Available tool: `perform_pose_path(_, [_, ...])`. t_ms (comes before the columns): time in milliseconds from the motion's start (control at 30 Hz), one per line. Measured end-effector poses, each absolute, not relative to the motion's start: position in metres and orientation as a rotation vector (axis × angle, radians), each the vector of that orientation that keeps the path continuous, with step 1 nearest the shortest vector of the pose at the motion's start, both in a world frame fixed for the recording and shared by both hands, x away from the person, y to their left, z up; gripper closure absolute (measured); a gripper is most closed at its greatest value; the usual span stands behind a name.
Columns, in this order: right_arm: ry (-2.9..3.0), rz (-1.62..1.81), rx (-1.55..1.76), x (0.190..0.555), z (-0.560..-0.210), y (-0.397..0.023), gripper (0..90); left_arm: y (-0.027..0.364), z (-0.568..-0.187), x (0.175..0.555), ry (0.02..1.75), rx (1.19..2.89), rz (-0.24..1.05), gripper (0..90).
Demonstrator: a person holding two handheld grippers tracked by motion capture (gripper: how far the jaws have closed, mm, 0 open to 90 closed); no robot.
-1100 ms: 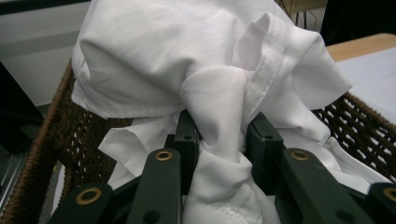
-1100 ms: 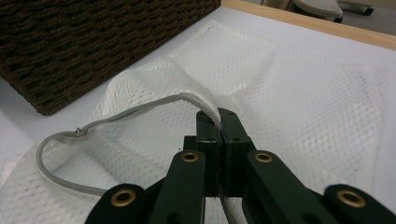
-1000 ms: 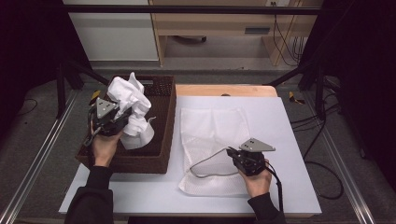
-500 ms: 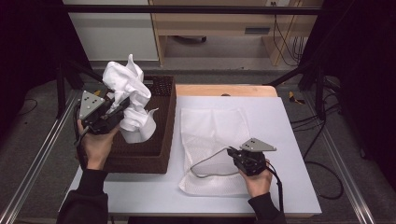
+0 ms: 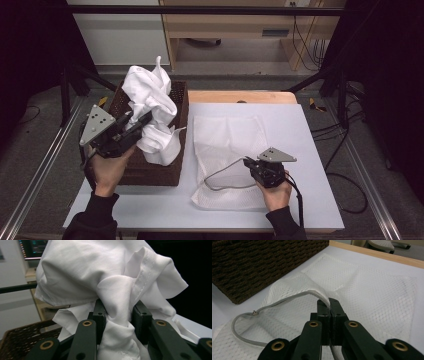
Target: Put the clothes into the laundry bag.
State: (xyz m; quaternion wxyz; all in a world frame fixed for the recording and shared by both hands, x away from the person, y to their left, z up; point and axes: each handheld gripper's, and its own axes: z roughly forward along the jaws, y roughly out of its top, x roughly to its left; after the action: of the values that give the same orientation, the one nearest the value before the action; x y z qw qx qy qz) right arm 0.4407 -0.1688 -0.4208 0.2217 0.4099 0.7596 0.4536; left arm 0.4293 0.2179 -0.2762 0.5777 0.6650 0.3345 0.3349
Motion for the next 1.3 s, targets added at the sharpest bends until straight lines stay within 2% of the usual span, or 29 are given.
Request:
perform_pose_path(267, [2.092, 1.259, 1.132, 0.441, -0.42, -0.17, 88.2, 0.191, -0.277, 0.409, 0.693, 1.596, 0.713, 67.5])
perform_pose_path(733, [2.086, 1.259, 1.145, 0.442, -0.421, -0.171, 88.2, 0.147, -0.304, 0.375, 0.532, 1.675, 0.561, 67.4])
perform_pose_path(1300, [2.081, 1.257, 1.162, 0.446, -0.424, -0.173, 88.2, 0.127, -0.35, 0.359, 0.456, 1.828, 0.387, 67.3])
